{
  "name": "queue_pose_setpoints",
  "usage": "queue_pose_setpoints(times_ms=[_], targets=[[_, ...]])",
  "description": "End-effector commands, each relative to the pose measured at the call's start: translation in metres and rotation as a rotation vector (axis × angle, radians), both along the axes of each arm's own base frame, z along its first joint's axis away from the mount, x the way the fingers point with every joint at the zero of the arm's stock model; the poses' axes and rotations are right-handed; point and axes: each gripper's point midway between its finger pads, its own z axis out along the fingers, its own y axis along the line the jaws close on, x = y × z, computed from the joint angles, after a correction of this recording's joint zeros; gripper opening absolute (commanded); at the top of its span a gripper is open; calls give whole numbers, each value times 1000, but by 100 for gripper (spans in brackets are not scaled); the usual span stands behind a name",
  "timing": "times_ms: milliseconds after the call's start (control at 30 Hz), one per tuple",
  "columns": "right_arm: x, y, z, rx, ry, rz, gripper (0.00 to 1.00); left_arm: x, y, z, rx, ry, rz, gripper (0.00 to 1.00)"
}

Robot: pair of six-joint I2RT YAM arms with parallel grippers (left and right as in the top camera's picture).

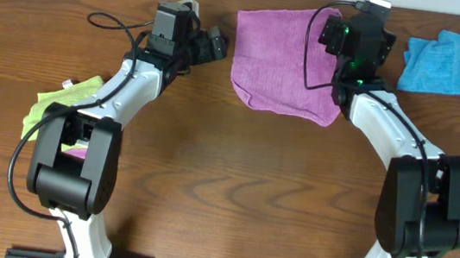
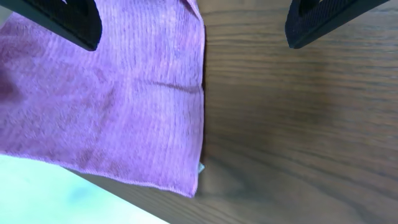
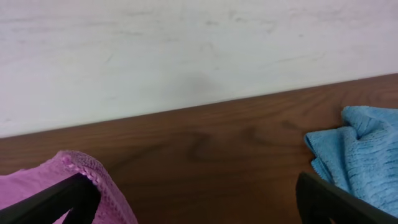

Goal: Fold the cloth
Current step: 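Carry the held pink cloth forward toward the far table edge with both grippers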

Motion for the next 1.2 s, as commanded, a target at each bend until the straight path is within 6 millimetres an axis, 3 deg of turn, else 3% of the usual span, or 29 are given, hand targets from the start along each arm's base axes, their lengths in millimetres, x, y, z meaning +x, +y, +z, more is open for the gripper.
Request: queue_pose_setpoints(times_ms=[0, 67, 167, 300, 400, 600, 700, 933, 1067, 1167], targets=[[2, 8, -8, 35, 27, 47, 99, 1, -6, 13, -15, -26, -41, 95], [-2, 19, -21, 105, 80, 106, 99, 1, -6, 13, -15, -27, -40, 96], [-10, 18, -38, 197, 147, 101, 99, 1, -6, 13, -15, -27, -40, 96], [-10, 16, -40, 197, 154, 96, 99, 1, -6, 13, -15, -27, -41, 96], [-13, 1, -41, 153, 155, 9, 99, 1, -6, 13, -15, -27, -41, 96], [-16, 22, -47, 253, 190, 88, 99, -3, -13, 15, -45, -20, -82, 96], [-35, 25, -60, 385, 278, 28, 99, -13, -20, 16, -79, 10, -125, 96], [-105, 18, -82, 604, 537, -215, 99, -54, -37, 3, -205, 243, -172, 96], [-139, 4, -84, 604, 637, -311, 99, -66, -53, 3, -245, 296, -190, 95], [-152, -4, -88, 604, 680, -363, 99, -74, -70, 3, -239, 302, -224, 95]])
